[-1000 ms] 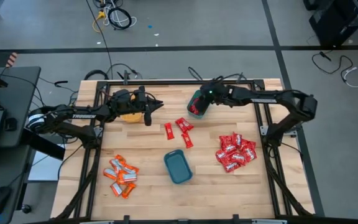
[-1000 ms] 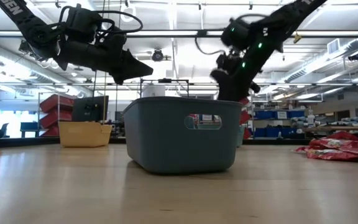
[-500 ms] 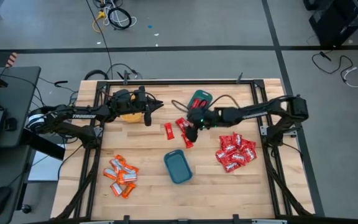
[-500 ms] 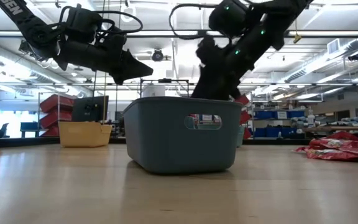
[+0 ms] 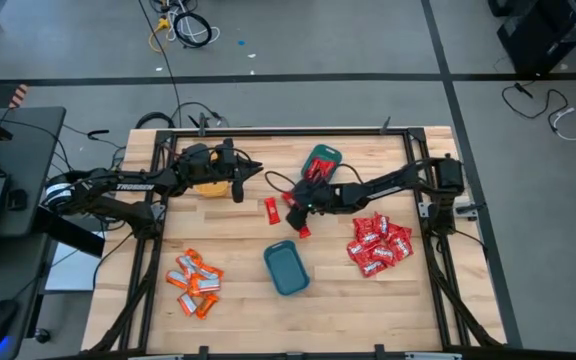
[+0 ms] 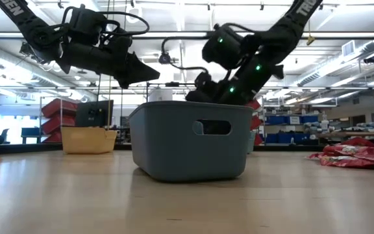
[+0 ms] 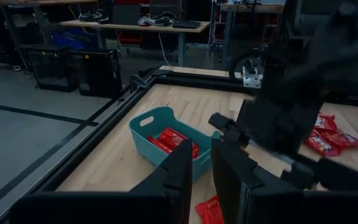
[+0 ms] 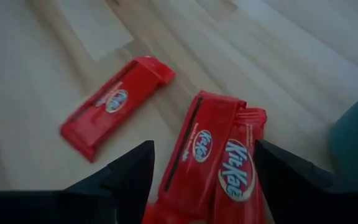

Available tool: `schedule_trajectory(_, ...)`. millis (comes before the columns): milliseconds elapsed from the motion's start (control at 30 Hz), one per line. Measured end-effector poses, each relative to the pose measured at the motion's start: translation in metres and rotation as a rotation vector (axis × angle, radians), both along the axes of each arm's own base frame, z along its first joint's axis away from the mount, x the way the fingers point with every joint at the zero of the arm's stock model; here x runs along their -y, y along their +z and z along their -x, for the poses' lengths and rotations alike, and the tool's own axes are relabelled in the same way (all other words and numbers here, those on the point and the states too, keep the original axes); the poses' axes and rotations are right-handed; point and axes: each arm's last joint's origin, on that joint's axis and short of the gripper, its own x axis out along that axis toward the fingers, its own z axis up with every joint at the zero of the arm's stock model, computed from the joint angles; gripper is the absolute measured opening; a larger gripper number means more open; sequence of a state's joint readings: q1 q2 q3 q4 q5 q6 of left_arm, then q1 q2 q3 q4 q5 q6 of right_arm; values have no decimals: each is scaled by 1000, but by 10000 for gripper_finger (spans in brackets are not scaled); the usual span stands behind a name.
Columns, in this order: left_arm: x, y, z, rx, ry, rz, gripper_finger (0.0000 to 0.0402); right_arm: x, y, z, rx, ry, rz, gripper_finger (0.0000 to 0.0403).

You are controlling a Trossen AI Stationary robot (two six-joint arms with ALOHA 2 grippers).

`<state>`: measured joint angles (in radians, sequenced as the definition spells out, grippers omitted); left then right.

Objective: Sort candy
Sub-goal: Put the red chocolate bar into the green bin

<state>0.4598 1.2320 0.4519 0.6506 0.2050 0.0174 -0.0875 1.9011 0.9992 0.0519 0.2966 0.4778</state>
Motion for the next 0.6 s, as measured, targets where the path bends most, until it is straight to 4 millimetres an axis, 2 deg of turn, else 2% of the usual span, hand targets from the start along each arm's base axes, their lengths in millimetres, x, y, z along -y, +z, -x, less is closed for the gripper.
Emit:
schedule_trajectory(167, 0, -2, 0, -19, 5, 9, 60, 3, -14, -12, -27, -15, 29, 253)
schedule_trajectory(300, 0, -5, 1, -47, 19, 19, 60, 4, -17, -14, -55, -24, 70, 227)
schedule_trajectory(433, 0, -5, 1, -47, 21, 17, 60, 5, -15, -11, -82, -9, 91, 168)
schedule_trajectory(600, 0, -5, 1, -48, 23, 16, 60, 4, -7, -6, -116, 26, 104, 66)
